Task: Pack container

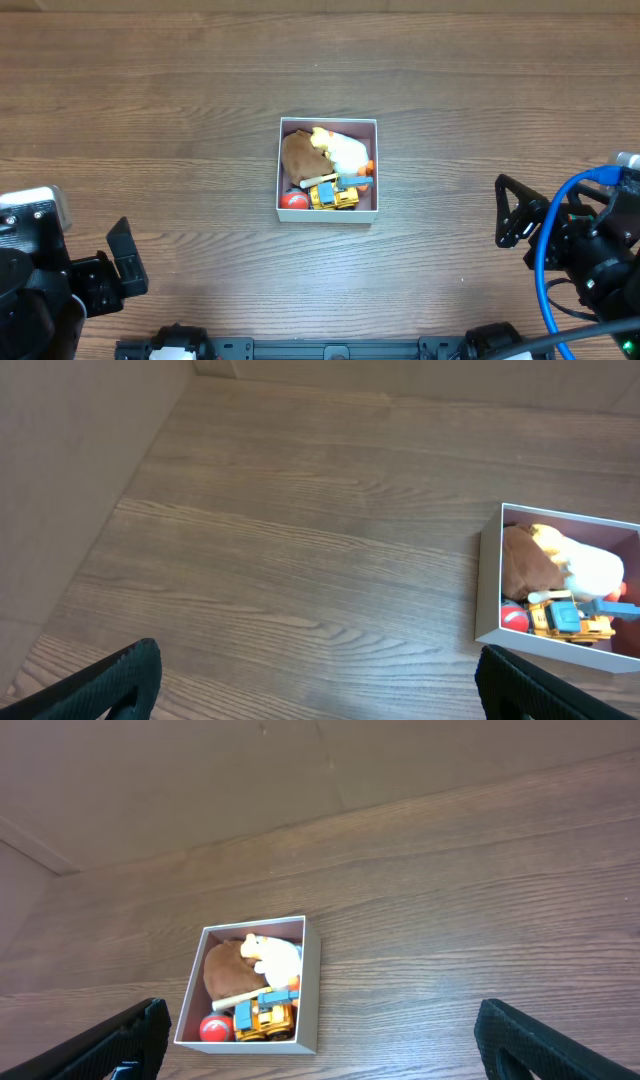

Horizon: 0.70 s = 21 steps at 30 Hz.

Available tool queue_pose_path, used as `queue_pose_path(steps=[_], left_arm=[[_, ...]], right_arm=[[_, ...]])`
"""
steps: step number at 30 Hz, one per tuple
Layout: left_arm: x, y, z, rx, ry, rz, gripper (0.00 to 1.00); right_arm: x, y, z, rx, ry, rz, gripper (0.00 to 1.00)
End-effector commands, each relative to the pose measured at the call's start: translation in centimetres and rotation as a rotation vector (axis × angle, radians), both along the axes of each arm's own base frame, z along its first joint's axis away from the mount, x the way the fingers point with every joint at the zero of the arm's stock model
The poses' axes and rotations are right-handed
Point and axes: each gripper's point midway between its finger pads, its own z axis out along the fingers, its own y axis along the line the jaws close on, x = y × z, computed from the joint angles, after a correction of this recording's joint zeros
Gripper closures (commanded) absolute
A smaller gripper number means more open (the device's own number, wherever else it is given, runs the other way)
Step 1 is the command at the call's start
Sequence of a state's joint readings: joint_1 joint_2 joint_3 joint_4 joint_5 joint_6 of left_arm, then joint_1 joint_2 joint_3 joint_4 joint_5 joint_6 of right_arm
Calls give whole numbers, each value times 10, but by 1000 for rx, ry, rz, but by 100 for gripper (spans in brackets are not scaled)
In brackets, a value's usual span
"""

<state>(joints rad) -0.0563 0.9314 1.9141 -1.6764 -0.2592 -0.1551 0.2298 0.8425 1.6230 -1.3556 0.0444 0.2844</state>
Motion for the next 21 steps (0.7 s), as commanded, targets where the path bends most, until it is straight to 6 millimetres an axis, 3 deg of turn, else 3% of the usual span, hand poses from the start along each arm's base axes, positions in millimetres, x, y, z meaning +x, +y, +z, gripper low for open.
queue_pose_path(steps=[1, 8, 11, 15, 21], left_arm=[[1, 3, 2, -3, -8, 25, 0], [1, 3, 2, -3, -8, 24, 0], [1, 3, 2, -3, -8, 25, 0], [1, 3, 2, -3, -8, 24, 0], [1, 3, 2, -3, -8, 25, 0]], right_arm=[[-1, -3, 1, -9, -2, -15, 0], [1, -28, 4, -31, -57, -141, 0], [3, -36, -7, -26, -88, -187, 0], [7, -44, -42, -19, -129, -232, 0], [8, -55, -124, -23, -102, -287, 0]])
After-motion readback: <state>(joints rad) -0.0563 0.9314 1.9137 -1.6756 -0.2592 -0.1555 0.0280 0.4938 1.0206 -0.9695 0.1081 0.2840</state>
